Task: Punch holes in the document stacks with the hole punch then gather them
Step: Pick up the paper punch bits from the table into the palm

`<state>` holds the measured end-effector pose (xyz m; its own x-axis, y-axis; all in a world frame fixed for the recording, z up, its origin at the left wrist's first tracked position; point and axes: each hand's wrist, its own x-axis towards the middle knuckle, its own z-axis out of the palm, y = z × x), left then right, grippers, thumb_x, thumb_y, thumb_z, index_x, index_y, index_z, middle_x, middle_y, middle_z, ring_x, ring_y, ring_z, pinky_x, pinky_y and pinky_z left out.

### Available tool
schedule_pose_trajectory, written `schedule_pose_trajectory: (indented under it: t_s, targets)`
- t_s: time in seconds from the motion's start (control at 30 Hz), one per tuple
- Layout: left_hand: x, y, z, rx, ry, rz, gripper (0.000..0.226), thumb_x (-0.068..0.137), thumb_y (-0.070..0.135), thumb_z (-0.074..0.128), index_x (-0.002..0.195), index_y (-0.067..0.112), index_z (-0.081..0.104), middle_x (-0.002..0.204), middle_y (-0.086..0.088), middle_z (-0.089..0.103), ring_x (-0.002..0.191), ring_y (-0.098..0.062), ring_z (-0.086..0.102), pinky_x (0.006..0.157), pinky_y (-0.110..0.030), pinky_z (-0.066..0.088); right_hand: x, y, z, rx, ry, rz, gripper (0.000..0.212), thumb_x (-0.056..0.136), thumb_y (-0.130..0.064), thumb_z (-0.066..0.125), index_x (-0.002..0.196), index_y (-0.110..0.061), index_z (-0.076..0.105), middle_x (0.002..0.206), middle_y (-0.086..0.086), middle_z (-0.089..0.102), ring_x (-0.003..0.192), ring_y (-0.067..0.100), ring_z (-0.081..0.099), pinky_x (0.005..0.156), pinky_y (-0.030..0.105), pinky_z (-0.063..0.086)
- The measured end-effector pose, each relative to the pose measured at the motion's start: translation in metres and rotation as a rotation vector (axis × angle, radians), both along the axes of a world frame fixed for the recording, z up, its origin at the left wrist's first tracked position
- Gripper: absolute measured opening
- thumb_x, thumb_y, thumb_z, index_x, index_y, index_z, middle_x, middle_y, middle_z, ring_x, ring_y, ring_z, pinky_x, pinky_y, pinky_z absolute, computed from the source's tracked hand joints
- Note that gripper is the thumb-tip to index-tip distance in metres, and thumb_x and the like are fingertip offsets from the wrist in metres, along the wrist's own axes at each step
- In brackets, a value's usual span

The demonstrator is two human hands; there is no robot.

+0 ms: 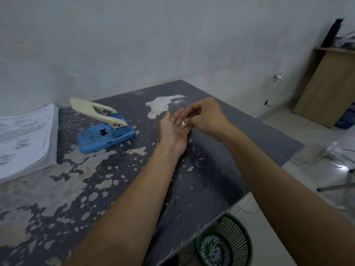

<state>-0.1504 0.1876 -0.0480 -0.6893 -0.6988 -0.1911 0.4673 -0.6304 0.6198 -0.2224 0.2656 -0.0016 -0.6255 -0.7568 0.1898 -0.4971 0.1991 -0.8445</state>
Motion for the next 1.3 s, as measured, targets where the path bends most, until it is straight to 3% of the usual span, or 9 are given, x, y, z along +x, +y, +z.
schedule_pose_trajectory:
  t_s: [0.07, 0.13, 0.3, 0.5, 0.67, 0.87, 1.0, 1.17, 1.3]
  targets:
    - [0.0, 0.001, -0.001, 0.053, 0.054, 0.006, 0.061, 0.106, 0.041, 0.022, 0.121, -0.005, 0.059, 0.108, -0.021, 0.068, 0.082, -0.022, 0.066, 0.083, -0.03, 0.05, 0.008, -0.004, 0.005, 0.051, 0.084, 0.066, 0.022, 0.073, 0.009, 0.076, 0.076, -0.013, 0.08, 0.071, 0.007, 0.075, 0.071, 0.021, 0.073, 0.072, 0.031, 0.061]
    - [0.001, 0.0, -0.002, 0.101, 0.101, 0.014, 0.063, 0.107, 0.042, 0.021, 0.113, -0.005, 0.062, 0.094, -0.018, 0.068, 0.083, -0.022, 0.065, 0.093, -0.031, 0.048, 0.013, -0.007, 0.007, 0.092, 0.183, 0.095, 0.02, 0.075, 0.009, 0.074, 0.082, -0.009, 0.08, 0.076, 0.008, 0.075, 0.073, 0.016, 0.072, 0.076, 0.032, 0.061]
    - [0.002, 0.001, -0.004, 0.116, 0.146, -0.004, 0.063, 0.107, 0.041, 0.019, 0.11, -0.005, 0.063, 0.106, -0.021, 0.069, 0.108, -0.029, 0.064, 0.108, -0.039, 0.042, 0.017, -0.007, 0.012, 0.077, 0.277, 0.078, 0.02, 0.073, 0.007, 0.075, 0.082, -0.01, 0.081, 0.077, 0.007, 0.075, 0.075, 0.012, 0.071, 0.076, 0.029, 0.06]
    - [0.004, 0.0, 0.0, 0.1, 0.163, -0.009, 0.063, 0.107, 0.039, 0.017, 0.126, -0.007, 0.056, 0.112, -0.023, 0.068, 0.098, -0.028, 0.069, 0.085, -0.033, 0.054, 0.013, -0.002, 0.013, 0.005, 0.228, 0.125, 0.017, 0.066, 0.002, 0.085, 0.076, -0.011, 0.079, 0.072, 0.004, 0.075, 0.072, 0.014, 0.072, 0.072, 0.032, 0.061]
    - [0.002, -0.001, -0.001, 0.117, 0.115, 0.026, 0.055, 0.107, 0.035, 0.024, 0.127, -0.006, 0.055, 0.126, -0.025, 0.061, 0.11, -0.033, 0.062, 0.102, -0.04, 0.048, 0.001, 0.008, 0.008, -0.033, 0.14, 0.139, 0.026, 0.07, 0.006, 0.081, 0.069, -0.019, 0.078, 0.065, -0.007, 0.073, 0.063, 0.007, 0.07, 0.062, 0.022, 0.057]
    - [0.003, -0.002, 0.0, 0.129, 0.124, 0.022, 0.053, 0.108, 0.033, 0.024, 0.126, -0.007, 0.055, 0.126, -0.024, 0.062, 0.117, -0.031, 0.061, 0.101, -0.039, 0.049, -0.018, 0.015, 0.003, -0.109, 0.045, 0.035, 0.013, 0.069, 0.002, 0.084, 0.077, -0.005, 0.077, 0.064, 0.007, 0.072, 0.057, 0.015, 0.069, 0.06, 0.025, 0.058]
    - [0.003, -0.003, 0.001, 0.184, 0.171, 0.032, 0.052, 0.108, 0.03, 0.026, 0.123, -0.011, 0.054, 0.125, -0.028, 0.061, 0.118, -0.037, 0.059, 0.106, -0.045, 0.045, -0.05, 0.019, -0.004, -0.062, 0.2, -0.214, 0.013, 0.071, 0.002, 0.08, 0.075, -0.011, 0.077, 0.065, 0.009, 0.071, 0.057, 0.019, 0.067, 0.064, 0.028, 0.058]
    - [0.003, -0.002, 0.0, 0.18, 0.148, 0.023, 0.052, 0.108, 0.03, 0.027, 0.124, -0.011, 0.054, 0.125, -0.028, 0.06, 0.119, -0.038, 0.059, 0.106, -0.045, 0.044, -0.077, 0.027, -0.019, 0.053, 0.364, -0.287, 0.025, 0.074, 0.01, 0.063, 0.082, -0.007, 0.079, 0.08, 0.011, 0.075, 0.071, 0.015, 0.067, 0.075, 0.025, 0.055]
    - [0.003, -0.002, -0.001, 0.173, 0.147, 0.012, 0.052, 0.108, 0.031, 0.028, 0.124, -0.011, 0.053, 0.124, -0.028, 0.061, 0.118, -0.038, 0.06, 0.107, -0.046, 0.044, -0.084, 0.025, -0.028, 0.224, 0.507, -0.257, 0.032, 0.082, 0.012, 0.055, 0.103, 0.0, 0.076, 0.105, 0.021, 0.072, 0.1, 0.036, 0.066, 0.093, 0.038, 0.053]
